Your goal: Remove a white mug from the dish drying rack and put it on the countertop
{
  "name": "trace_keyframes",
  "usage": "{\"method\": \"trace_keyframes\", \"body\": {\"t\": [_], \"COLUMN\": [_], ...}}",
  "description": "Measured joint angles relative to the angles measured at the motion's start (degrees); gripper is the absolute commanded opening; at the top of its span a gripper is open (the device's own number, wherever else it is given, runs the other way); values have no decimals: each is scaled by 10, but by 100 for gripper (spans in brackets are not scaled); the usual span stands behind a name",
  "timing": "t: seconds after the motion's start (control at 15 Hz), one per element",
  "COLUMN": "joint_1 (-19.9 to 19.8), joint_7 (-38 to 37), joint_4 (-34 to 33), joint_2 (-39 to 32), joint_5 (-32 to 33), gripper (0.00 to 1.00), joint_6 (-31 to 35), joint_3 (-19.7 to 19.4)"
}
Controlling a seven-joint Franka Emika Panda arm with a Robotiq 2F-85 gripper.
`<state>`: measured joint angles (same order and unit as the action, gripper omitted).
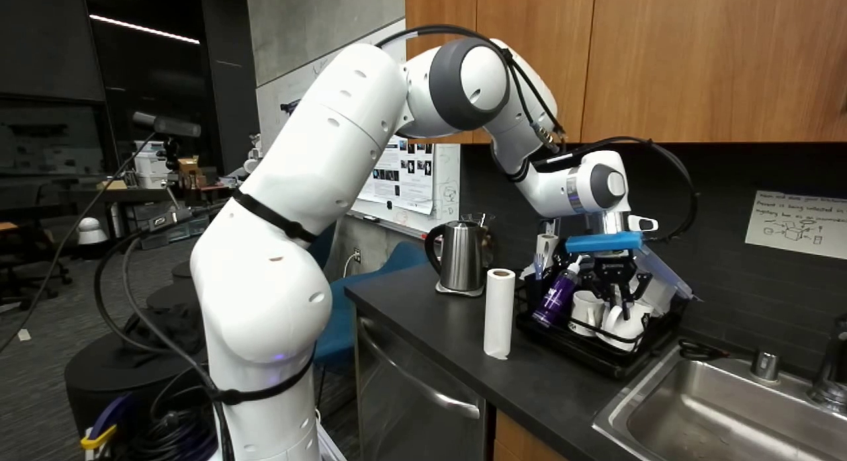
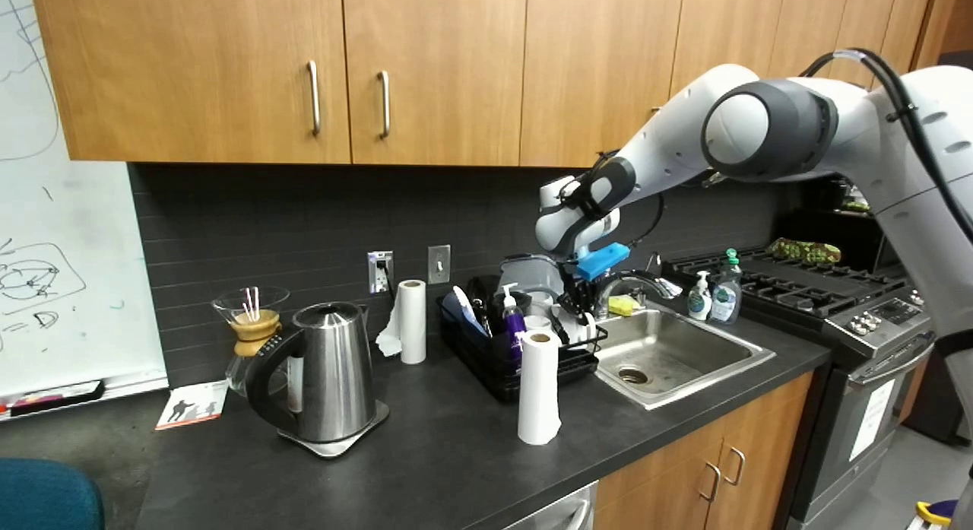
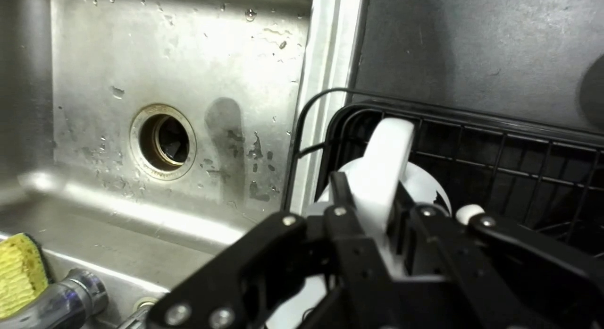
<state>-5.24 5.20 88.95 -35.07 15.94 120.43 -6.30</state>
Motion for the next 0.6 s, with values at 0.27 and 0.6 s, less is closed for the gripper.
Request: {"method": "trace_keyframes", "body": {"t": [0.27,0.6], "joint_1": [0,0], "joint_7": [0,-1], "joint_4": [0,0], "joint_2": [1,20], "joint_5": [0,0], "gripper": [5,5], "joint_6": [0,15], "joint_3": [0,-1]}}
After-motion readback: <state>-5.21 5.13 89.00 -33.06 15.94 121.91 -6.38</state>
